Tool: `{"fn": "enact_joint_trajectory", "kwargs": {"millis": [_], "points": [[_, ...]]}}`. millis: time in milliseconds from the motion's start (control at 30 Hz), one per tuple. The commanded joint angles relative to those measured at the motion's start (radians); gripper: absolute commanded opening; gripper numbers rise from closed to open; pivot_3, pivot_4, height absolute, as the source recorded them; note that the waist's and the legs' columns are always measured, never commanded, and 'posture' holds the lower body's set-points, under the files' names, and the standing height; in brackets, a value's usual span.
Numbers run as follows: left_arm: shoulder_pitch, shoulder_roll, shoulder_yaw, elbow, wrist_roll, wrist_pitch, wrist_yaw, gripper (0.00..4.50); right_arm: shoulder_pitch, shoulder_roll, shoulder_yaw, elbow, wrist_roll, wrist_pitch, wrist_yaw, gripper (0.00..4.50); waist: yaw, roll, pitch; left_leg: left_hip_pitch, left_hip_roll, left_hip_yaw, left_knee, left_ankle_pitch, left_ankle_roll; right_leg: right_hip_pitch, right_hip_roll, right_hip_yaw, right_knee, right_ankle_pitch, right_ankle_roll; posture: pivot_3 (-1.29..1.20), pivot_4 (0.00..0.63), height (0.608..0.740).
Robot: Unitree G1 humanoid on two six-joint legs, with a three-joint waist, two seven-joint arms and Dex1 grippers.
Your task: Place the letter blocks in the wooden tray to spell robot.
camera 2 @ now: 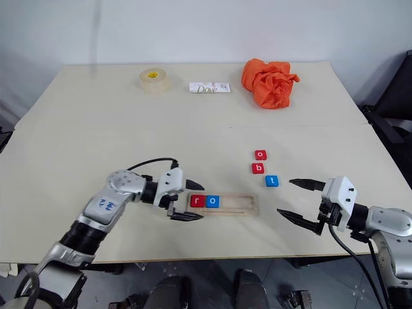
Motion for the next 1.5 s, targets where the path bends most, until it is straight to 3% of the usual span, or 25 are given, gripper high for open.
{"fn": "enact_joint_trajectory", "kwargs": {"millis": [33, 267, 467, 700, 1067, 1500], "points": [[0.045, 0.041, 0.092, -0.069, -0.083, -0.02, -0.032, 4.47, 0.003, -0.012, -0.043, -0.049, 0.03, 0.04, -0.037, 4.5, 0.001, 0.0, 0.0, 0.0, 0.0, 0.0, 0.0, 0.0, 0.0, 0.0, 0.0, 0.0, 0.0, 0.0, 0.0, 0.0, 0.15, 0.74], [0.146, 0.037, 0.295, 0.02, -0.282, -0.229, -0.18, 4.47, -0.035, 0.02, -0.044, -0.124, 0.042, 0.272, -0.266, 4.5, 0.001, 0.0, 0.0, 0.0, 0.0, 0.0, 0.0, 0.0, 0.001, 0.0, -0.001, 0.0, 0.0, 0.0, 0.0, 0.0, 0.15, 0.74], [0.166, 0.028, 0.357, 0.16, -0.346, -0.356, -0.308, 4.47, -0.098, 0.092, -0.015, -0.251, 0.079, 0.537, -0.52, 4.5, 0.001, 0.0, 0.0, 0.0, 0.0, -0.001, 0.0, -0.001, 0.001, 0.0, -0.001, -0.001, 0.0, 0.0, -0.001, 0.0, 0.15, 0.74], [0.207, 0.041, 0.363, 0.226, -0.356, -0.413, -0.408, 4.47, -0.12, 0.193, 0.065, -0.38, 0.064, 0.667, -0.695, 4.5, 0.0, 0.0, 0.0, -0.002, 0.0, -0.001, 0.0, -0.002, 0.002, -0.001, -0.001, -0.001, -0.001, -0.001, -0.001, 0.0, 0.15, 0.74], [0.209, 0.039, 0.363, 0.217, -0.365, -0.421, -0.398, 4.47, -0.103, 0.228, 0.096, -0.476, 0.054, 0.764, -0.809, 4.5, 0.001, 0.0, 0.0, -0.014, 0.0, -0.001, 0.003, -0.002, 0.003, -0.011, -0.001, -0.001, 0.001, 0.0, 0.0, 0.0, 0.15, 0.74], [0.189, 0.036, 0.359, 0.21, -0.365, -0.415, -0.374, 4.47, -0.176, 0.256, 0.127, -0.477, 0.063, 0.816, -0.865, 4.5, -0.001, 0.0, 0.0, -0.014, 0.0, -0.001, 0.003, -0.002, 0.003, -0.012, -0.001, -0.001, 0.002, 0.0, 0.0, 0.0, 0.15, 0.74]]}}
